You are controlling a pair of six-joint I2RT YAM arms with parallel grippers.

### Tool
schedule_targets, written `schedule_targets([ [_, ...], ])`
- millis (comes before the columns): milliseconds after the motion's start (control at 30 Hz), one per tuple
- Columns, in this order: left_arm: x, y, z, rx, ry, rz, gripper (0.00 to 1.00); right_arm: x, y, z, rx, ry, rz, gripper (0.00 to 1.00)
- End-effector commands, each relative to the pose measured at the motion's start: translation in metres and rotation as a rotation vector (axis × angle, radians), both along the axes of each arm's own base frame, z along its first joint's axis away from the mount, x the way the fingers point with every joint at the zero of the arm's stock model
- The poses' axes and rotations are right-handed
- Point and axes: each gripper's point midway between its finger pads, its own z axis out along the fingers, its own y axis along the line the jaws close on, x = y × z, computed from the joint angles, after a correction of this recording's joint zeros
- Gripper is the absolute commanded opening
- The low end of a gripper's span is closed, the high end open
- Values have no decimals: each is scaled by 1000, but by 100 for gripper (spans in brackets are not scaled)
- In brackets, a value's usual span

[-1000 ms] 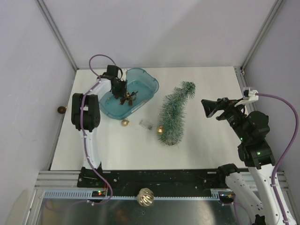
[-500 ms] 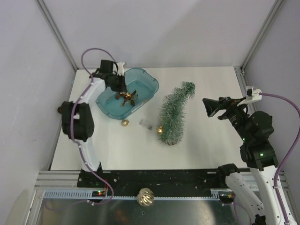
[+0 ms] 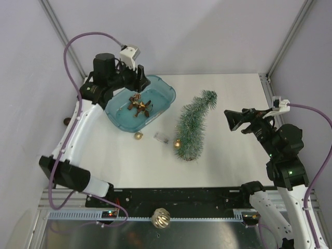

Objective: Decorate the small christmas tree

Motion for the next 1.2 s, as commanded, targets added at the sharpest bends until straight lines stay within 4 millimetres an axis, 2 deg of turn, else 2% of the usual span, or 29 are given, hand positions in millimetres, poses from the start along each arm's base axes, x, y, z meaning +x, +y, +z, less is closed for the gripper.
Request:
schedule_targets([
  [0, 45, 40, -110, 169, 223, 151, 64, -11, -2, 26, 6, -72, 5, 98],
  [100, 72, 56, -154, 218, 307, 207, 67, -12, -3, 26, 6, -71, 1, 98],
  [233, 95, 69, -199, 306, 365, 242, 71, -11, -4, 25, 3, -67, -4, 98],
  [433, 108, 84, -249, 375, 448, 285, 77, -9, -4, 21, -5, -58, -5, 99],
  [567, 111, 91, -269, 397, 482, 294, 78, -7, -4, 19, -11, -51, -7, 99],
  [633, 111, 91, -281, 401, 506, 290, 73, -6, -3, 20, -12, -52, -7, 99],
  [833, 108, 83, -309, 381, 572, 251, 48, -5, -2, 22, -9, -59, -3, 99],
  [900, 109, 80, -315, 371, 584, 239, 41, -6, -2, 22, -7, -62, -1, 99],
  [1167, 111, 72, -322, 352, 594, 198, 34, -9, -3, 25, -3, -71, -3, 99],
])
